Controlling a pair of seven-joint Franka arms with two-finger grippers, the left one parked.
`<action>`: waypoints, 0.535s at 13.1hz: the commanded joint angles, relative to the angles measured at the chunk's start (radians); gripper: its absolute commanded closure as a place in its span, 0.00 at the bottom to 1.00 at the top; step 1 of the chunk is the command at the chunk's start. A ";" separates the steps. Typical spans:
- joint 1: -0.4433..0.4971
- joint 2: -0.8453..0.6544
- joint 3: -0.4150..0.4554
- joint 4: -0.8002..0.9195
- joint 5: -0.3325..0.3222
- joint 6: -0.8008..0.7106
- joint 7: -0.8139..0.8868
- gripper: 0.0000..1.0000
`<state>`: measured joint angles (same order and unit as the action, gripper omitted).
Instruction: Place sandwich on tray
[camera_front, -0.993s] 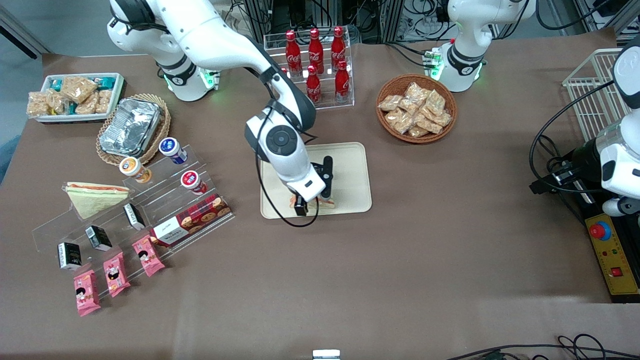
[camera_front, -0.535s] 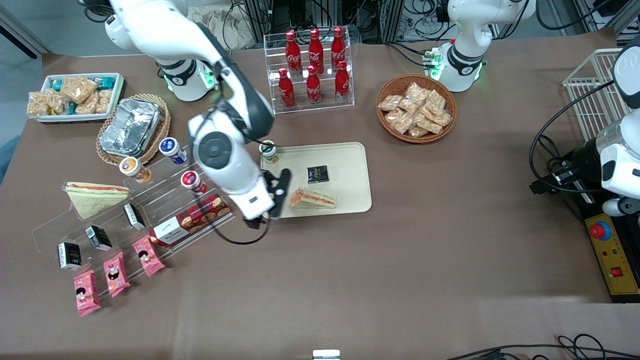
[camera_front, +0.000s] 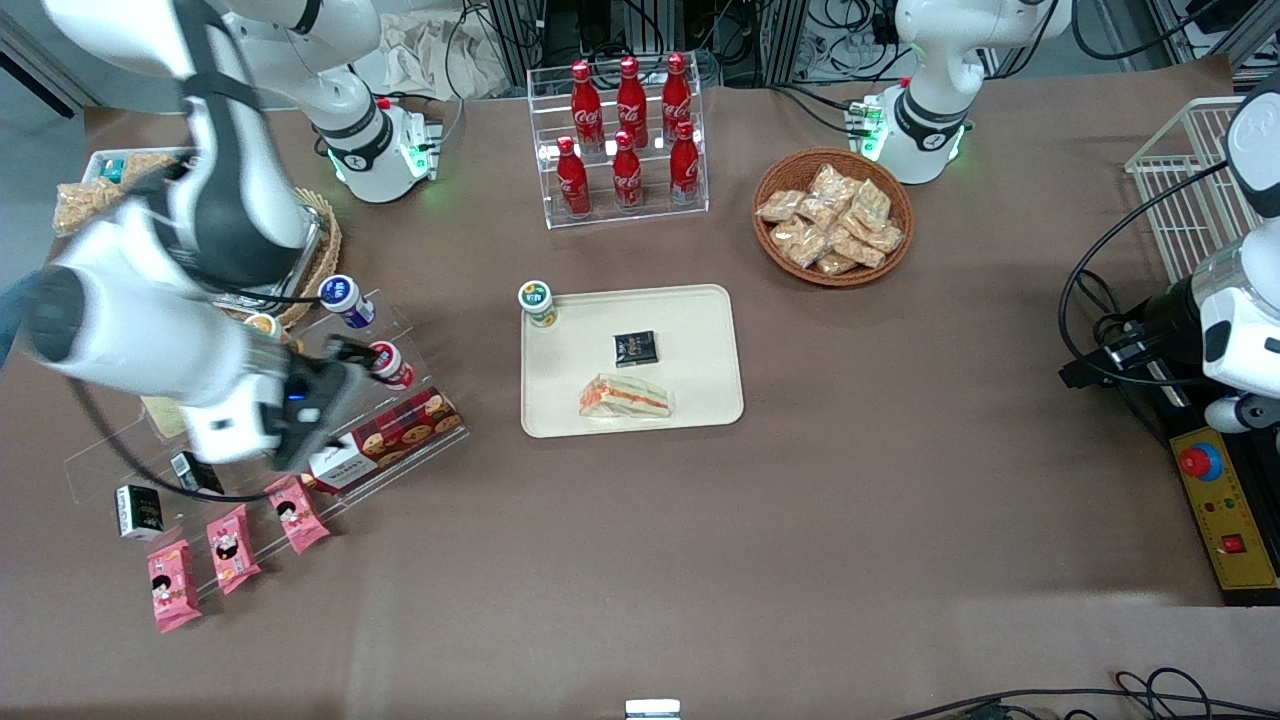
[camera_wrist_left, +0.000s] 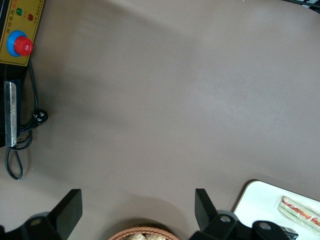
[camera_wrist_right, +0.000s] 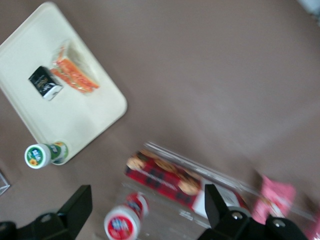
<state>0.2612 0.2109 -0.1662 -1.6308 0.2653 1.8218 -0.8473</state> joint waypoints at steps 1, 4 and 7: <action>-0.104 -0.089 0.010 -0.023 -0.023 -0.027 0.097 0.00; -0.146 -0.139 0.007 -0.018 -0.049 -0.122 0.516 0.00; -0.151 -0.176 0.007 -0.018 -0.157 -0.131 0.779 0.00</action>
<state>0.1139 0.0682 -0.1684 -1.6315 0.1764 1.6994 -0.2094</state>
